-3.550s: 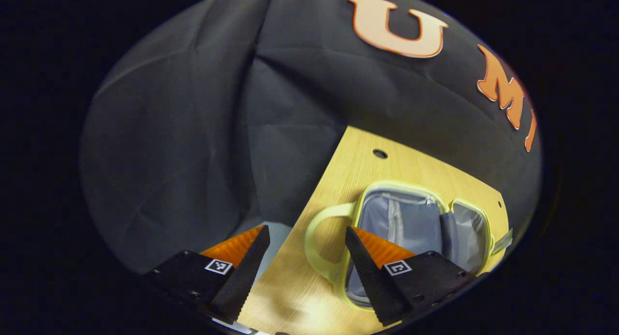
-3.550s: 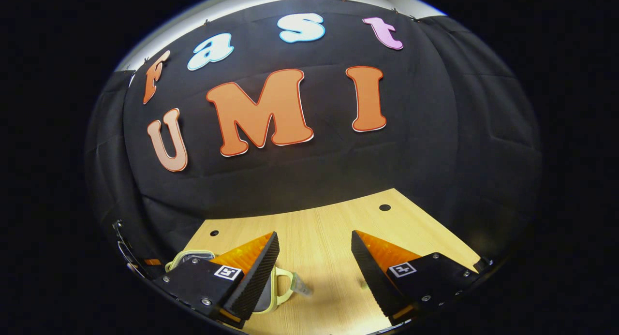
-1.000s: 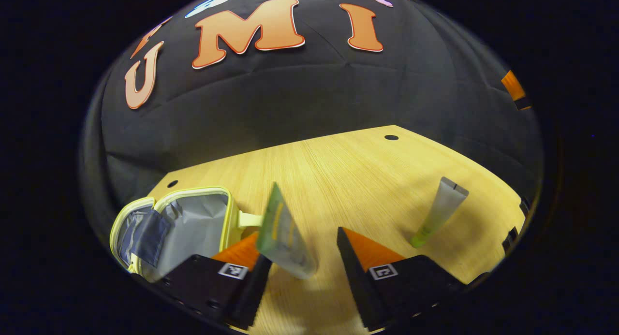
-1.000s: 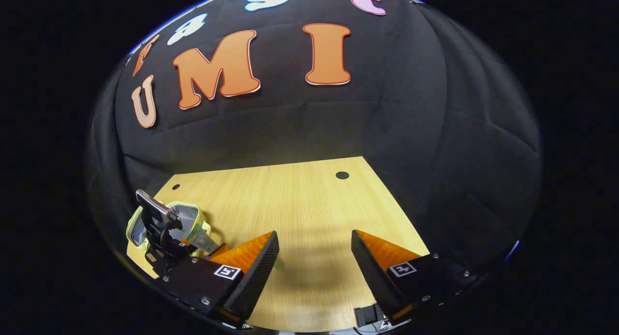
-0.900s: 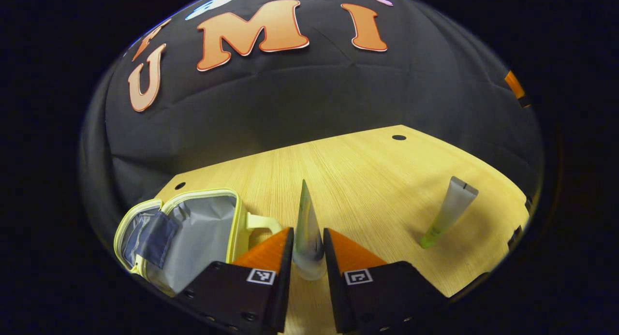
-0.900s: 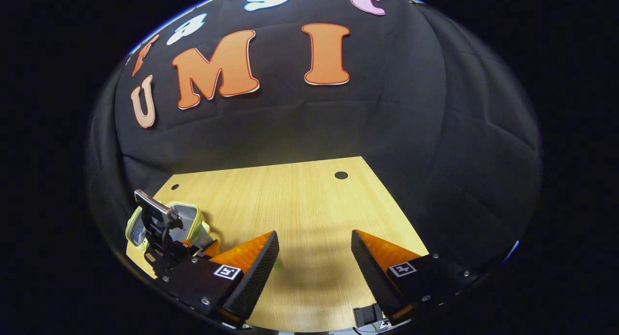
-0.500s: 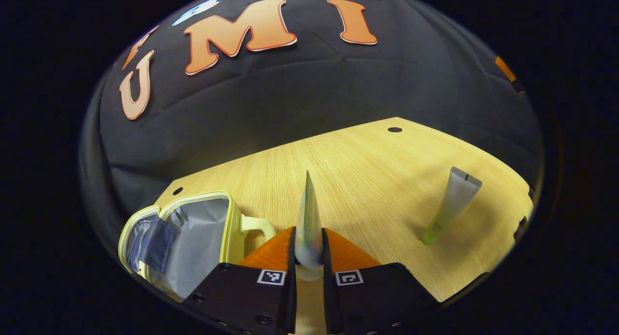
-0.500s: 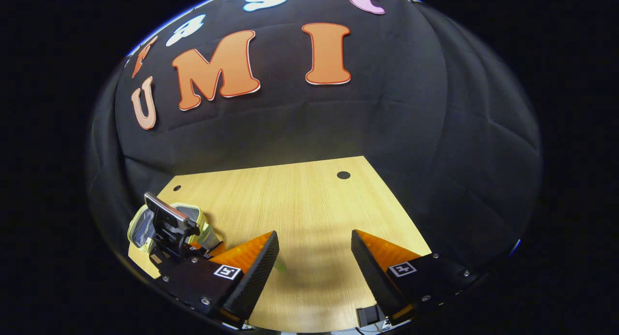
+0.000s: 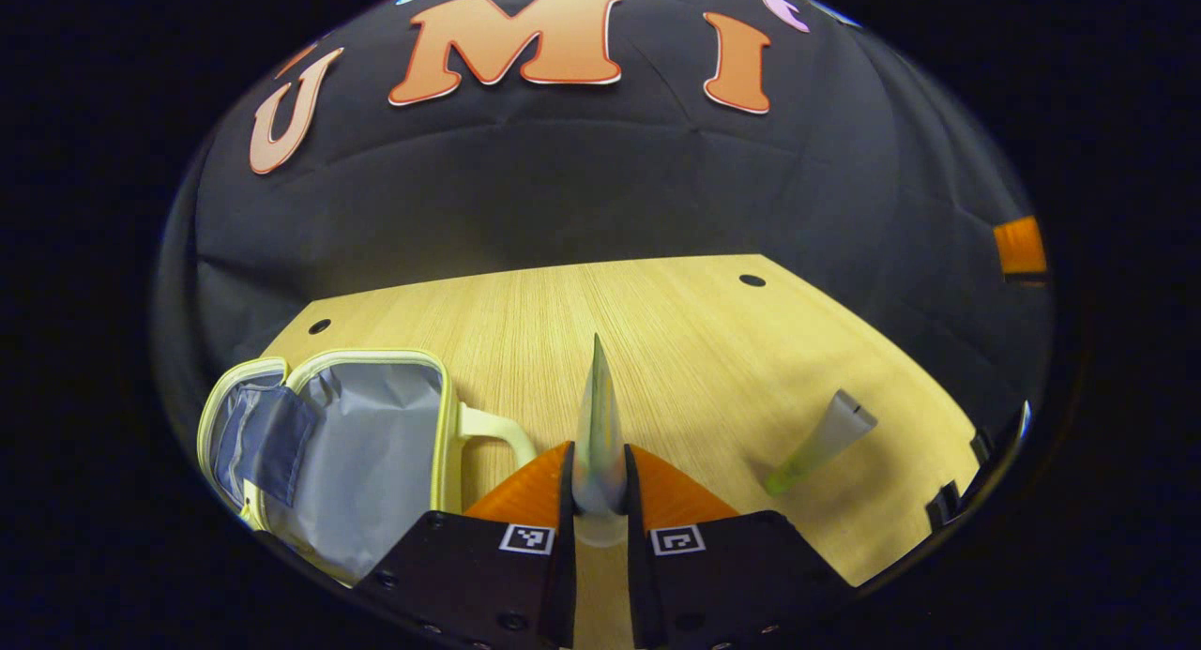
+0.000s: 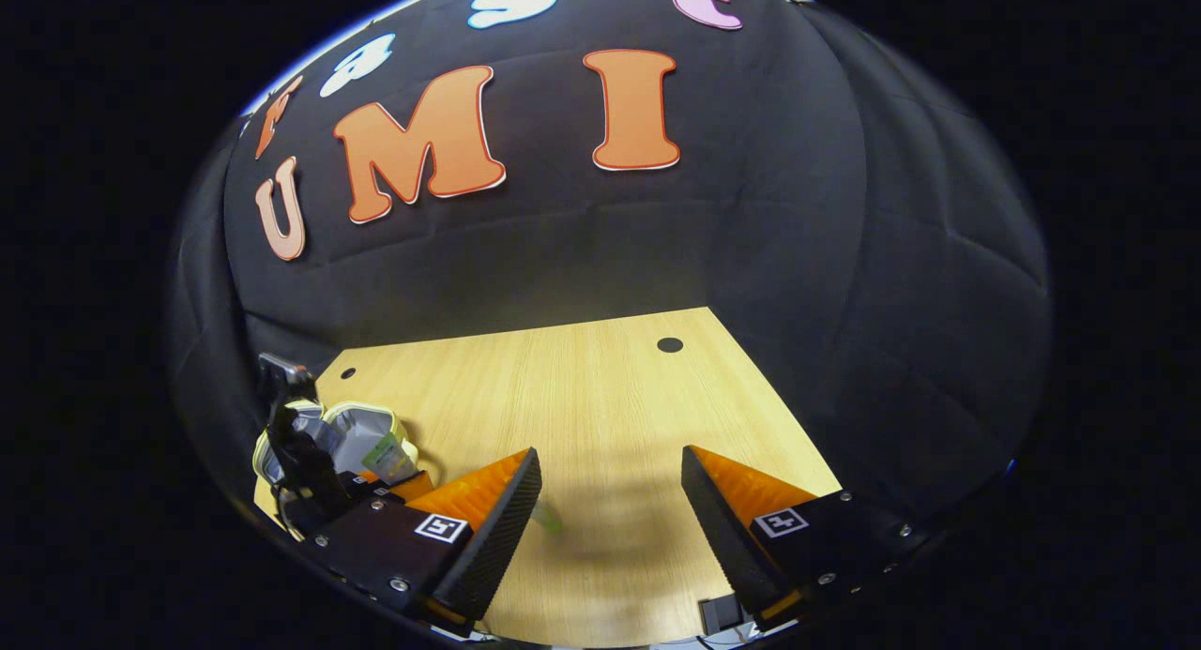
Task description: First open the suitcase, pack the skin care products into it, and then close the suitcase.
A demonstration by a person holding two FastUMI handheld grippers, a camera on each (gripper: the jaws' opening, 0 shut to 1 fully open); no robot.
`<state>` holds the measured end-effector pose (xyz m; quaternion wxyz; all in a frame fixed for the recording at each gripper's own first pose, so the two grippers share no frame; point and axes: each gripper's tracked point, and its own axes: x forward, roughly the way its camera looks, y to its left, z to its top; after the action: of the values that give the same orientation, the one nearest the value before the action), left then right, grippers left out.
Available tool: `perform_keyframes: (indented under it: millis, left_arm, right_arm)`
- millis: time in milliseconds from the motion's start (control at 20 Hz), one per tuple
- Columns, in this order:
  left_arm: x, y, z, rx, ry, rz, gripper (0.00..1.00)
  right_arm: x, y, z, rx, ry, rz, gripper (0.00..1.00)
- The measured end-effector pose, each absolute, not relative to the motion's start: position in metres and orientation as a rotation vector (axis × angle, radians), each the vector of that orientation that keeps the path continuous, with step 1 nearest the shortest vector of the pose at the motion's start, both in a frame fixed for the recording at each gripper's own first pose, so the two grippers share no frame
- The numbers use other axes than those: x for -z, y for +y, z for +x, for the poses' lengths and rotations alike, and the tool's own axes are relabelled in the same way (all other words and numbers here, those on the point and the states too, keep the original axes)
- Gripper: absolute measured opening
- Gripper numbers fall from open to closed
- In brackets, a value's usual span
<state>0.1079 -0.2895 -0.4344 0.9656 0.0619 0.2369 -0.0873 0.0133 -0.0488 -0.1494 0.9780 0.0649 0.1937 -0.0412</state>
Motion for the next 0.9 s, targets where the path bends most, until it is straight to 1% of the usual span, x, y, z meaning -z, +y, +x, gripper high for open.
perform_keyframes:
  millis: [150, 300, 400, 600, 750, 900]
  left_arm:
    - [0.412, -0.281, 0.098, 0.213, 0.513, 0.052, 0.23]
    - [0.39, -0.264, 0.085, 0.246, 0.583, -0.025, 0.23]
    - [0.373, -0.24, 0.078, 0.24, 0.622, -0.045, 0.23]
    - [0.36, -0.186, 0.061, 0.225, 0.759, -0.124, 0.23]
    - [0.363, -0.129, 0.051, 0.167, 0.847, -0.037, 0.23]
    - [0.381, -0.083, 0.04, 0.126, 0.972, 0.033, 0.23]
  right_arm:
    - [0.143, -0.04, 0.015, 0.069, 0.374, 0.151, 0.95]
    - [0.137, -0.029, 0.019, 0.052, 0.354, 0.175, 0.95]
    - [0.133, -0.021, 0.021, 0.04, 0.338, 0.193, 0.95]
    - [0.13, -0.006, 0.025, 0.02, 0.316, 0.223, 0.95]
    - [0.129, 0.002, 0.028, 0.013, 0.306, 0.241, 0.95]
    - [0.132, 0.006, 0.031, 0.013, 0.304, 0.252, 0.95]
